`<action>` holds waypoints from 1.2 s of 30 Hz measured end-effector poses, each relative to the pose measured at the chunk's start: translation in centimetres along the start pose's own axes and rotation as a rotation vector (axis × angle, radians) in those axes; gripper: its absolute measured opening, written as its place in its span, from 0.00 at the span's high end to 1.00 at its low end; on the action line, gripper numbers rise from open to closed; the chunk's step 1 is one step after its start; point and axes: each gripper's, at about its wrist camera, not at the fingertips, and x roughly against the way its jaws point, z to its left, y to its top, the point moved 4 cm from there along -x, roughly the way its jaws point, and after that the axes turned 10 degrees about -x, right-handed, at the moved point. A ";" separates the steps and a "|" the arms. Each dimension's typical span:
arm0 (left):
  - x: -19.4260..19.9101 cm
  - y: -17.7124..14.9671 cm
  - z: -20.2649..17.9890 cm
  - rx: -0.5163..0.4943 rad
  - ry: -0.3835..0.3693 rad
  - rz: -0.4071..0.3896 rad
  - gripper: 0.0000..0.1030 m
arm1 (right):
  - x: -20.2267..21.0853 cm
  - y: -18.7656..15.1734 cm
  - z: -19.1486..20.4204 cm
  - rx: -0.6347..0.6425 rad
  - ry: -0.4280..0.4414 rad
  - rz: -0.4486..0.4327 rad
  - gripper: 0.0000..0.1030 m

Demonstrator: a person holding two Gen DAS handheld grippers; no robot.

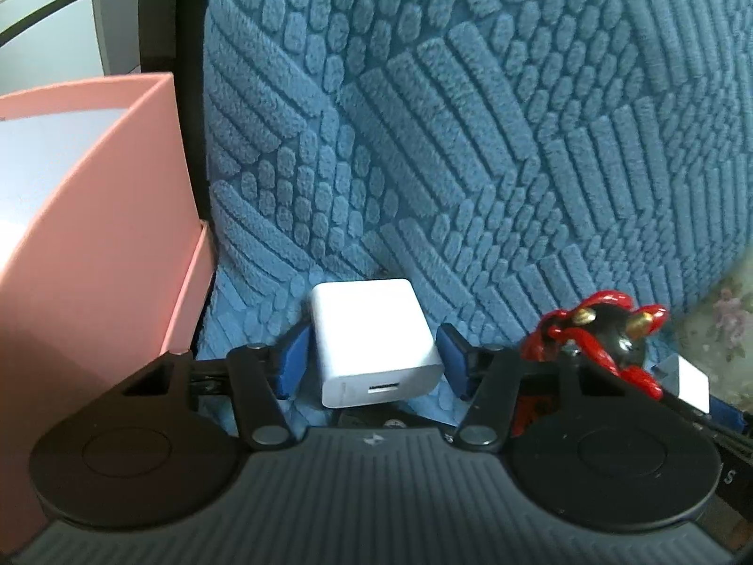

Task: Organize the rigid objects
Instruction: 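Grasp the white USB charger with the left gripper while the right grasps the small white plug cube, then lift both held chargers and carry them over the pink box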

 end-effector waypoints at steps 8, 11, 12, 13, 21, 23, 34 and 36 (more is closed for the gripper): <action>3.4 -1.5 -0.7 -0.021 -0.042 -0.012 0.41 | 4.2 -2.1 0.8 -0.006 0.039 0.017 0.51; 5.0 -2.4 -0.8 -0.015 -0.059 -0.019 0.42 | 5.0 -2.5 1.2 -0.005 0.035 0.012 0.51; 5.4 -2.6 -0.9 -0.013 -0.065 -0.019 0.42 | 5.5 -2.8 1.2 -0.013 0.039 0.016 0.51; 6.1 -3.1 -1.1 -0.012 -0.071 -0.019 0.42 | 5.8 -3.0 0.9 -0.018 0.043 0.022 0.51; 9.6 -6.5 -1.5 -0.027 -0.106 -0.014 0.44 | 7.4 -6.2 1.4 -0.028 0.068 0.082 0.51; 10.4 -7.5 -1.7 -0.045 -0.110 -0.010 0.44 | 7.8 -7.0 1.5 -0.033 0.074 0.090 0.51; 13.1 -12.8 0.3 -0.015 -0.143 0.064 0.45 | 9.9 -10.9 2.4 0.007 0.052 0.130 0.52; 13.2 -13.2 0.5 -0.023 -0.137 0.074 0.45 | 9.9 -11.3 2.4 0.017 0.046 0.132 0.52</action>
